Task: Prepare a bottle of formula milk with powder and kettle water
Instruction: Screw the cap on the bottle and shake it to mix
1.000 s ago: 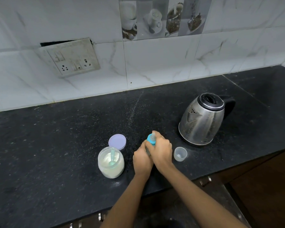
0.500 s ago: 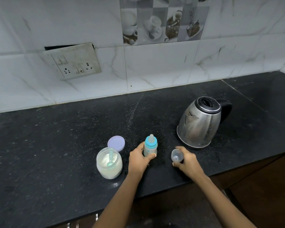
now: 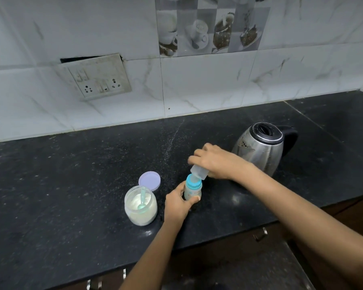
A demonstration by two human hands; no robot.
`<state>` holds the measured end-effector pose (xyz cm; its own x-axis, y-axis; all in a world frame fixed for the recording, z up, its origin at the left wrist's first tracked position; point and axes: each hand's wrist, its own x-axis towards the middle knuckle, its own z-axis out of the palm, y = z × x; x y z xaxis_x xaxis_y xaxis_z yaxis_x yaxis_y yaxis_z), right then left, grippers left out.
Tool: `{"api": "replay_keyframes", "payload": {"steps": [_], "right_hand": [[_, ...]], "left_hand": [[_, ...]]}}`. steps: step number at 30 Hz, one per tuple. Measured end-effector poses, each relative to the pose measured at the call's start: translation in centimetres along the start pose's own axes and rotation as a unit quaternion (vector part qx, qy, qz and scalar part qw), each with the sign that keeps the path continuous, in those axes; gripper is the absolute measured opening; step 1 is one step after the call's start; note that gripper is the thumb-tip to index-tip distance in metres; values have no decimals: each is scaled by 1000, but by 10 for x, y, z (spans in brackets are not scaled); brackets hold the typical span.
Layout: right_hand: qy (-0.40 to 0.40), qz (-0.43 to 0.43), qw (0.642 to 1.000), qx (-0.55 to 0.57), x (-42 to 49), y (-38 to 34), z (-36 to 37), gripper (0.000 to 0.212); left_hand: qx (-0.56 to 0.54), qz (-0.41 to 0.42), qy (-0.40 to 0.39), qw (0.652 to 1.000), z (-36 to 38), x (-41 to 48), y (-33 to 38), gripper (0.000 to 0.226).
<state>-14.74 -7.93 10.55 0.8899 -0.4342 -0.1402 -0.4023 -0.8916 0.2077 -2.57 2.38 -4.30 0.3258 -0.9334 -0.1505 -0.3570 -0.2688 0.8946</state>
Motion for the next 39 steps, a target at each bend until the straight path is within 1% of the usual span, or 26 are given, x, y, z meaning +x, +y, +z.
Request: {"api": "replay_keyframes", "payload": {"steps": [3, 5, 7, 10, 14, 16, 18, 20, 22, 24, 26, 27, 28, 29, 31, 33, 35, 36, 38, 39], "right_hand": [[-47, -70, 996, 20, 15, -14, 1, 34], [-58, -94, 993, 33, 22, -18, 4, 32], [-68, -83, 992, 68, 24, -18, 8, 36], [-62, -48, 985, 153, 19, -9, 20, 44], [-45, -6, 950, 308, 9, 5, 38, 52], [-30, 14, 944, 328, 7, 1, 44, 54], [-7, 54, 953, 297, 7, -9, 49, 54], [-7, 115, 966, 231, 10, -19, 52, 53], [-3, 179, 970, 167, 14, -33, 54, 54], [59, 251, 963, 72, 18, -51, 62, 59], [140, 305, 941, 47, 22, -66, 73, 62], [166, 325, 930, 55, 23, -70, 78, 62], [184, 341, 919, 73, 21, -74, 81, 62], [184, 350, 911, 116, 20, -75, 83, 61], [146, 362, 895, 216, 14, -73, 81, 58], [135, 327, 883, 309, 6, -69, 83, 57], [135, 296, 848, 419, -1, -63, 86, 64], [138, 279, 827, 468, -3, -60, 89, 66], [151, 242, 799, 529, -6, -53, 103, 60], [156, 226, 781, 561, -7, -50, 110, 55]], "left_hand": [[-3, 4, 6, 1000, 1, 1, -3, 60], [-5, 5, 8, 1000, 1, 2, -6, 55], [-10, 5, 7, 1000, 2, 4, -7, 55], [-11, 13, 6, 1000, 3, 6, -14, 60], [-19, 35, 16, 999, 5, 7, -20, 62], [-24, 44, 26, 998, 7, 7, -20, 62], [-31, 49, 36, 998, 9, 5, -20, 59], [-23, 56, 47, 997, 12, 4, -20, 54], [-8, 62, 57, 996, 13, 3, -20, 50], [7, 64, 66, 996, 14, 2, -21, 46], [23, 58, 74, 995, 14, 3, -22, 41], [29, 52, 76, 995, 14, 2, -21, 40], [33, 50, 79, 995, 14, 3, -21, 39], [35, 51, 81, 995, 14, 2, -20, 41], [38, 61, 80, 994, 13, 0, -20, 46], [45, 72, 73, 994, 11, 1, -19, 52], [66, 82, 59, 993, 8, 0, -17, 61], [83, 84, 45, 992, 7, -1, -18, 69], [127, 69, 18, 989, 5, -6, -24, 87], [149, 65, 22, 986, 5, -10, -27, 90]]}}
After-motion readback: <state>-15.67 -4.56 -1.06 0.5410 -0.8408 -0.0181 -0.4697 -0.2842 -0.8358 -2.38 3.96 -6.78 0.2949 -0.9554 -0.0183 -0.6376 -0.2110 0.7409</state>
